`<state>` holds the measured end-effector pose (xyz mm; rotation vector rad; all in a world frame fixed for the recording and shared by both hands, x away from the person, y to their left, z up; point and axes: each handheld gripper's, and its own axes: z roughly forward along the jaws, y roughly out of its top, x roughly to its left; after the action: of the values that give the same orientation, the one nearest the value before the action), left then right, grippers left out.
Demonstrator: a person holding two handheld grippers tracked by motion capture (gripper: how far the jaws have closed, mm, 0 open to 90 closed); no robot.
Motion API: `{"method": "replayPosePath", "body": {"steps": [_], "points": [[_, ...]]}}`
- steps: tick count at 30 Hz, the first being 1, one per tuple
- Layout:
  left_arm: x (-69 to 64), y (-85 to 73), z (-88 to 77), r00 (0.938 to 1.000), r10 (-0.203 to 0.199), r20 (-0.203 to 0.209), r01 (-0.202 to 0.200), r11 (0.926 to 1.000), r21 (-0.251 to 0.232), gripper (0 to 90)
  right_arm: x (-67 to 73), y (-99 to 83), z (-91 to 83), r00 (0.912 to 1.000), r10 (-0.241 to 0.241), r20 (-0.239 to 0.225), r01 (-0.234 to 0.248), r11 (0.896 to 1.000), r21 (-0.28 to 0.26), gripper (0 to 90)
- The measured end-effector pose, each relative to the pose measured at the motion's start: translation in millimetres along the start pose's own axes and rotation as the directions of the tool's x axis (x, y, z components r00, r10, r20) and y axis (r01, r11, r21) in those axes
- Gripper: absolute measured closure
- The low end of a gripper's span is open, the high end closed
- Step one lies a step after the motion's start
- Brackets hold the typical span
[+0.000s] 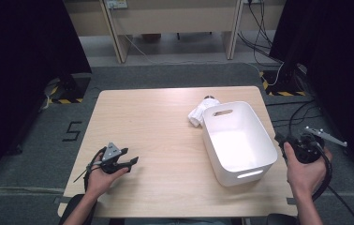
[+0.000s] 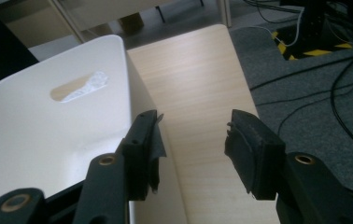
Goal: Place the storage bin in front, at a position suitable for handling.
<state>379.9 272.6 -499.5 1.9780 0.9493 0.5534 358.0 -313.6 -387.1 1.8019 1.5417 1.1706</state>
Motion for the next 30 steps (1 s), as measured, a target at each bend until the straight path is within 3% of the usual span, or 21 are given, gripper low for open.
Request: {"method": "replayPosePath", "body": {"steps": [5, 7, 11, 13, 15, 19, 20, 25, 27, 30], "points": [[-4.1, 10.2, 2.2, 0.9996, 0.021, 0.021, -0.021, 0.9997, -0.011, 39.0, 9.4, 8.8, -0.3, 0.9983, -0.051, -0.026, 0.052, 0.999, 0.013, 53.7], [-6.0, 14.2, 3.4, 0.9994, 0.025, 0.025, -0.025, 0.9995, -0.02, 39.4, 17.4, 10.6, 1.6, 0.9947, -0.099, -0.029, 0.1, 0.994, 0.032, 53.6], [-8.9, 20.7, 5.5, 0.9985, 0.041, 0.036, -0.04, 0.9989, -0.025, 39.6, 26.3, 10.2, 9.6, 0.9907, -0.132, -0.035, 0.135, 0.986, 0.095, 53.5], [-10.7, 23.5, 6.5, 0.9981, 0.045, 0.042, -0.044, 0.9987, -0.027, 39.6, 30.2, 10.0, 14.8, 0.9871, -0.153, -0.047, 0.158, 0.98, 0.119, 53.8], [-11.7, 25.1, 7.5, 0.9977, 0.051, 0.046, -0.049, 0.9983, -0.03, 39.6, 35.7, 9.7, 19.6, 0.9808, -0.192, -0.033, 0.195, 0.969, 0.155, 56.2], [-13.1, 27.2, 8.3, 0.9969, 0.057, 0.054, -0.055, 0.998, -0.031, 39.6, 39.2, 9.0, 28.6, 0.9752, -0.221, -0.016, 0.219, 0.953, 0.209, 59.7], [-12.9, 27.5, 8.2, 0.9968, 0.057, 0.056, -0.055, 0.998, -0.031, 39.5, 39.7, 8.5, 31.1, 0.9701, -0.243, -0.006, 0.238, 0.945, 0.224, 61.2], [-11.5, 27.5, 9.1, 0.9971, 0.057, 0.051, -0.056, 0.998, -0.028, 39.5, 38.8, 14.6, 27.2, 0.9646, -0.262, 0.028, 0.253, 0.949, 0.186, 62.2], [-12.3, 28.1, 9.7, 0.9968, 0.061, 0.052, -0.06, 0.9979, -0.027, 39.5, 37.9, 19.4, 24.5, 0.9573, -0.285, 0.049, 0.273, 0.946, 0.174, 61.3], [-14.1, 30.5, 9.8, 0.9963, 0.068, 0.053, -0.066, 0.9974, -0.029, 39.4, 35.6, 21.7, 29.5, 0.9572, -0.288, 0.026, 0.277, 0.938, 0.21, 62.2]]}}
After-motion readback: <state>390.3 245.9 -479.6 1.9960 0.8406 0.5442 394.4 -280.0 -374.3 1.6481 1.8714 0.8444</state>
